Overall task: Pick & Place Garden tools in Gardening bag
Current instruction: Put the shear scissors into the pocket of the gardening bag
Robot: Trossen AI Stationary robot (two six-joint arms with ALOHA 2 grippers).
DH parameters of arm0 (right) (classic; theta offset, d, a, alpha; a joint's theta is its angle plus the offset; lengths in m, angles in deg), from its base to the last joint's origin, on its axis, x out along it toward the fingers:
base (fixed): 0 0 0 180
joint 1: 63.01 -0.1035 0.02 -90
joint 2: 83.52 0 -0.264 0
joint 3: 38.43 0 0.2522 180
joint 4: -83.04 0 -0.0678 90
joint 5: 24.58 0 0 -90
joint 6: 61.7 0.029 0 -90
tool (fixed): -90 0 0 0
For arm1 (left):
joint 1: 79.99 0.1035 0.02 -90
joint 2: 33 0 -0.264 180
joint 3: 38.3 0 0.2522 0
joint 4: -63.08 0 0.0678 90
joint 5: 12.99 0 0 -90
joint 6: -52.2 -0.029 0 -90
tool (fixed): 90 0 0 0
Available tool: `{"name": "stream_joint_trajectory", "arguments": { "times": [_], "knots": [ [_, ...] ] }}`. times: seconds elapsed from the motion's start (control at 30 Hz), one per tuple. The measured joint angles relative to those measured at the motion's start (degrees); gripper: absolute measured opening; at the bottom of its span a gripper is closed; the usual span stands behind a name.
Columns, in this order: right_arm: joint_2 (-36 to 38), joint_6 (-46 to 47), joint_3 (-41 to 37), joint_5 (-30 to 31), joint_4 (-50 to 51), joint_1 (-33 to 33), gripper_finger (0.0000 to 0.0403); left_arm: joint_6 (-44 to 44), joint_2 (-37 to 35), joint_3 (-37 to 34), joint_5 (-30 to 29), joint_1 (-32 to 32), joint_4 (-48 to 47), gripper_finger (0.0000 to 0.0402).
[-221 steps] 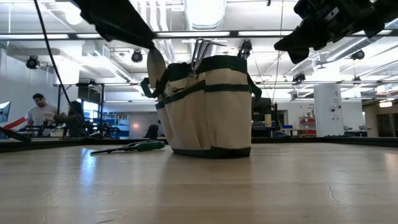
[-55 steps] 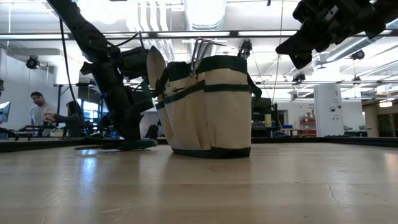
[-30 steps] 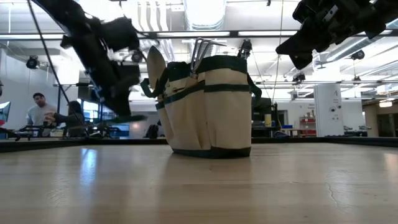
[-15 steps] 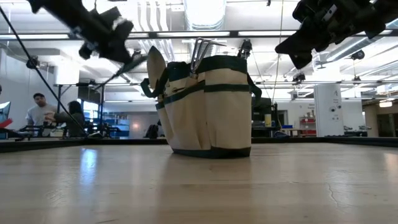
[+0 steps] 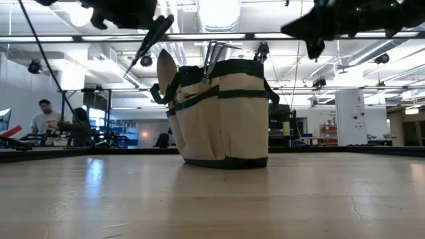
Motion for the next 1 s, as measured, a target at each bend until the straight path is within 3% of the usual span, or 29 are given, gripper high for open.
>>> {"name": "stream_joint_trajectory", "arguments": {
  "times": [0.23,0.4,0.7,1.0],
  "knots": [
    [-4.68,2.92,-1.14,1.06,-18.80,-0.04,0.0008,-17.93,9.83,1.04,0.39,-0.04,27.78,0.0023],
    [-11.41,3.28,-0.81,1.06,-29.72,-0.04,0.0008,-27.56,15.80,3.73,8.96,-0.04,44.26,0.0023],
    [-21.98,4.23,3.53,0.86,-40.73,-0.24,0.0017,-35.73,24.43,13.13,10.69,1.36,47.53,0.0023],
    [-23.83,1.79,7.86,0.51,-40.45,-0.94,0.0099,-41.95,29.05,19.86,8.67,2.83,47.75,0.0023]
  ]
}}
